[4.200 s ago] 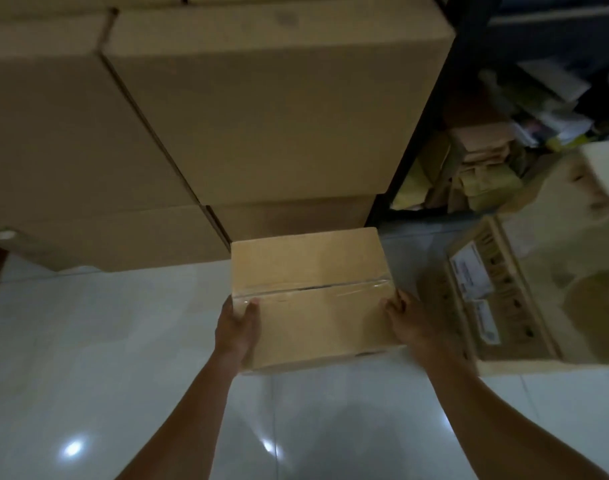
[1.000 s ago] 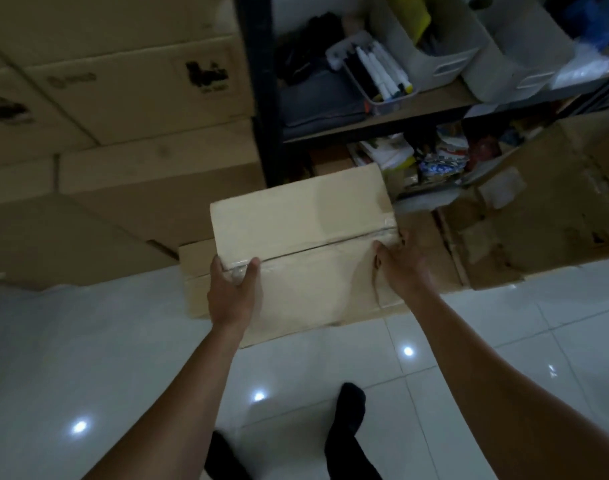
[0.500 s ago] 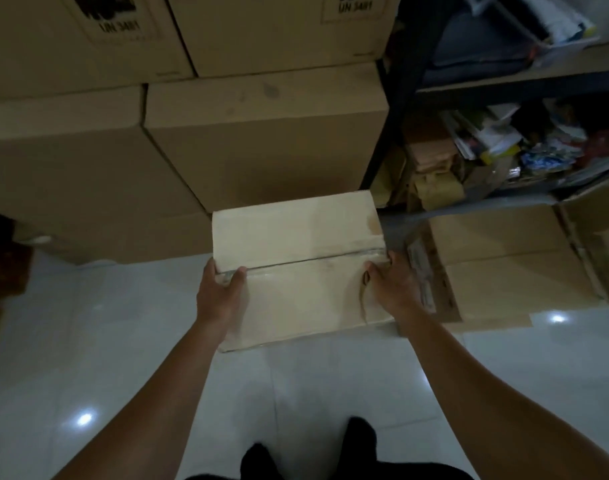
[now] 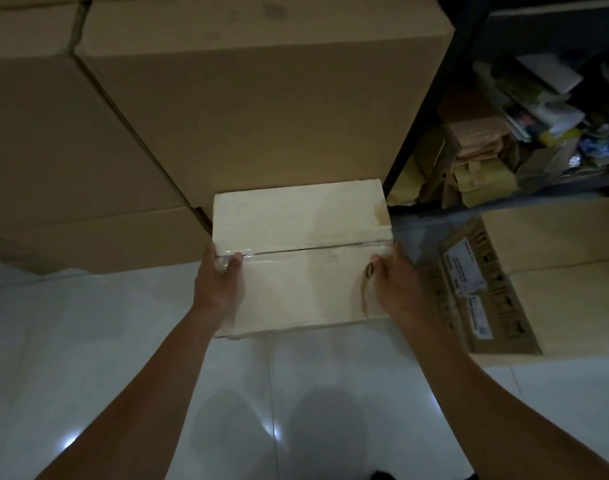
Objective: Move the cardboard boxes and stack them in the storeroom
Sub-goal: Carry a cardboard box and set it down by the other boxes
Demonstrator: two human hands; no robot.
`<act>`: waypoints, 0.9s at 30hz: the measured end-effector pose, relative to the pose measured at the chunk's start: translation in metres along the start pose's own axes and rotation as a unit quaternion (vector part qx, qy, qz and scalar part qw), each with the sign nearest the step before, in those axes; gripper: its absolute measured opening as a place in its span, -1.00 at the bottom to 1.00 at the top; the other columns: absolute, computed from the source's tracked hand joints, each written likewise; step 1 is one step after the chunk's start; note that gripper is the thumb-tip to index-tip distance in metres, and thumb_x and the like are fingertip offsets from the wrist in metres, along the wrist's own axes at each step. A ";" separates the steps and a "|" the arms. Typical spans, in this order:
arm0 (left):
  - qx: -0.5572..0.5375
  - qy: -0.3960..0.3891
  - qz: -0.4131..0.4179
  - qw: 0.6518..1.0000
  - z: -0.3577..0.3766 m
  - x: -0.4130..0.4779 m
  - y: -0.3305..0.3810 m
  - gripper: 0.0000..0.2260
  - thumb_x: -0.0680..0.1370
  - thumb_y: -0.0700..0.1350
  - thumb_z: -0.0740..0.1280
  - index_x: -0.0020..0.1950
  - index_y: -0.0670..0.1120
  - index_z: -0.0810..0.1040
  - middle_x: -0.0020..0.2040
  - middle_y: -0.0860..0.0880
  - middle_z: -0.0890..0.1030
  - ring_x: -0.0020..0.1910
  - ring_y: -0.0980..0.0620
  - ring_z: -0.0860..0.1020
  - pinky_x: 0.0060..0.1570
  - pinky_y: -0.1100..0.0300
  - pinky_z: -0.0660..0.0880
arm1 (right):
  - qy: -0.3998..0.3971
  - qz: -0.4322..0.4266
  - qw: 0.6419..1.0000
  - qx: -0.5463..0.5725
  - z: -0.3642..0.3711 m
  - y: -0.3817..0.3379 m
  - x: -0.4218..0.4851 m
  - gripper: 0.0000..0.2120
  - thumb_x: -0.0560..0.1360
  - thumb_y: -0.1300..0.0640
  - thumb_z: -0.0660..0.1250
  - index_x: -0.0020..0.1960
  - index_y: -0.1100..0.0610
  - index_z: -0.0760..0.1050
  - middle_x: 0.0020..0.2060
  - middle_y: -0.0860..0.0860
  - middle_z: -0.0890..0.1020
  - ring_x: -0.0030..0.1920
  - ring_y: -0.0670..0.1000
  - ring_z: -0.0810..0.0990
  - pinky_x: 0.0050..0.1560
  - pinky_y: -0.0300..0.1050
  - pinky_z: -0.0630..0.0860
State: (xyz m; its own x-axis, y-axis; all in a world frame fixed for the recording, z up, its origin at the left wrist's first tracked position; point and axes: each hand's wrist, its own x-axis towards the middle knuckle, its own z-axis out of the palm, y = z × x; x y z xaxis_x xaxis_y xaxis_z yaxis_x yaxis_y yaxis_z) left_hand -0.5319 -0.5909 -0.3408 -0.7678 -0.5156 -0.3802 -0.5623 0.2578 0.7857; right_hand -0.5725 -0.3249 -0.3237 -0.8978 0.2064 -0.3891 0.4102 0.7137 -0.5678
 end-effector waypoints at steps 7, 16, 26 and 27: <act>0.028 -0.006 0.016 0.999 -0.010 -0.018 0.025 -0.40 0.56 0.07 0.32 0.54 -0.04 0.21 0.45 -0.06 0.39 0.42 -0.09 0.36 0.40 0.01 0.28 | -0.048 0.007 0.998 -0.049 -0.025 -0.024 -0.009 -0.43 0.64 0.01 0.11 0.55 0.22 0.03 0.46 0.20 0.25 0.41 0.20 0.31 0.33 -0.05 0.29; 0.025 -0.061 0.079 0.995 -0.076 -0.108 0.158 -0.47 0.60 0.21 0.16 0.48 -0.04 0.34 0.43 -0.05 0.42 0.42 -0.03 0.35 0.41 0.01 0.27 | -0.088 -0.073 0.993 0.033 -0.138 -0.124 -0.110 -0.43 0.61 -0.19 0.05 0.54 0.06 0.16 0.50 0.03 0.26 0.48 0.04 0.23 0.42 -0.10 0.16; -0.014 -0.117 0.079 0.990 -0.125 -0.243 0.286 -0.41 0.58 0.25 0.18 0.52 -0.01 0.28 0.50 -0.01 0.33 0.47 0.01 0.28 0.44 0.10 0.20 | -0.016 -0.050 0.993 0.102 -0.272 -0.178 -0.241 -0.51 0.63 -0.16 0.02 0.42 0.08 0.37 0.35 0.06 0.48 0.36 0.09 0.41 0.28 -0.08 0.32; -0.004 -0.131 0.082 0.988 -0.123 -0.254 0.293 -0.42 0.57 0.27 0.16 0.52 0.00 0.28 0.50 -0.01 0.33 0.47 0.00 0.29 0.43 0.10 0.21 | -0.005 -0.039 0.993 0.113 -0.284 -0.174 -0.251 -0.52 0.63 -0.15 0.03 0.41 0.08 0.38 0.34 0.07 0.49 0.35 0.10 0.41 0.29 -0.04 0.32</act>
State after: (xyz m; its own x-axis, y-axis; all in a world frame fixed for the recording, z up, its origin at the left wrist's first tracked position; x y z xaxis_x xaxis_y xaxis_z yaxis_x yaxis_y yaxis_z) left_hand -0.4641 -0.4850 0.0462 -0.9023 -0.2377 -0.3596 -0.4216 0.3132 0.8510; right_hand -0.4638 -0.3109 0.0786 -0.9274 0.1491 -0.3431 0.3652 0.5593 -0.7442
